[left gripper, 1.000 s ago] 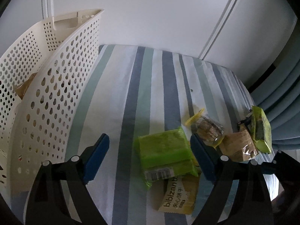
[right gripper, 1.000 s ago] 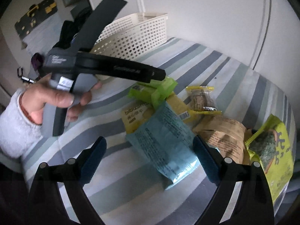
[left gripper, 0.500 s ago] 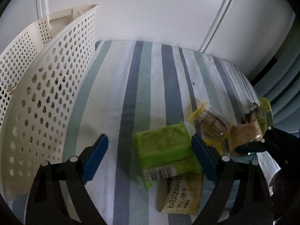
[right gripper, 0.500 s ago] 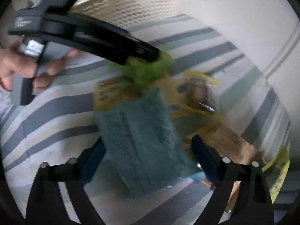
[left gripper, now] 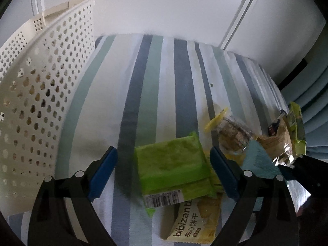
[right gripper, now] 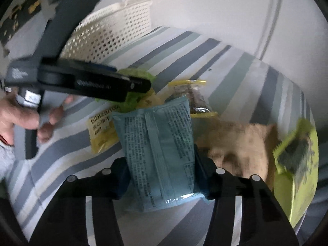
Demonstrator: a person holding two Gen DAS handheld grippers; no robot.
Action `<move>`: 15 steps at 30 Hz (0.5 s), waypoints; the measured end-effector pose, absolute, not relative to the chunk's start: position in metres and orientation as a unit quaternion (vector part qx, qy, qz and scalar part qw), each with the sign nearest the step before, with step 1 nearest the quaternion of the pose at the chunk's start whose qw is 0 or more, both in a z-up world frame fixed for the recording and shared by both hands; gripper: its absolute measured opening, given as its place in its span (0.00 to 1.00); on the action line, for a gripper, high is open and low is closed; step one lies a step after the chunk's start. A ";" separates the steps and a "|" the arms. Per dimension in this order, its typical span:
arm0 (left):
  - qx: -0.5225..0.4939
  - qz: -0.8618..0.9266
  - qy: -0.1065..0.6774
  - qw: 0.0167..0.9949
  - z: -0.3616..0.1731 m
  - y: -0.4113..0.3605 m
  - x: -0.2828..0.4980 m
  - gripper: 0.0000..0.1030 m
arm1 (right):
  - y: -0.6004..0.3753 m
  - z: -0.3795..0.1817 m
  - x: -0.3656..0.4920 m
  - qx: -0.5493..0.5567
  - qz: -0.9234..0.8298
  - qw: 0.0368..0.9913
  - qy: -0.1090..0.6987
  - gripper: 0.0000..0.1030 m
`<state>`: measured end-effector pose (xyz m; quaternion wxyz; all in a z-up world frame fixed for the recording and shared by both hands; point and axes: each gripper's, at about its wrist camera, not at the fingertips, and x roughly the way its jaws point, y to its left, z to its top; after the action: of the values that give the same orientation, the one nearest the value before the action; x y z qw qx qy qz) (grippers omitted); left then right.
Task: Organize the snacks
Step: 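Close the left tool on the green pack while the right tool grasps the light blue bag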
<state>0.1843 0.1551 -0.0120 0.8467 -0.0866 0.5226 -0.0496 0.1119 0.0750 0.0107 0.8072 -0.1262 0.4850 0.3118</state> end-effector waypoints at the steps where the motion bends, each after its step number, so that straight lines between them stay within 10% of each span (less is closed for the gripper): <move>1: -0.090 -0.055 0.526 0.844 -0.014 0.155 0.186 0.87 | 0.073 0.012 0.111 -0.118 0.310 0.809 0.485 0.52; 6: -0.081 -0.056 0.522 0.847 -0.012 0.150 0.187 0.70 | 0.058 0.016 0.105 -0.078 0.283 0.826 0.481 0.51; 15: -0.072 -0.065 0.491 0.866 0.004 0.157 0.162 0.67 | 0.039 0.031 0.101 0.005 0.254 0.857 0.447 0.51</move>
<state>0.1619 0.1570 0.0040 0.8657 -0.0724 0.4910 -0.0654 0.1015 0.0386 0.0310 0.8574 0.0051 0.4472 0.2545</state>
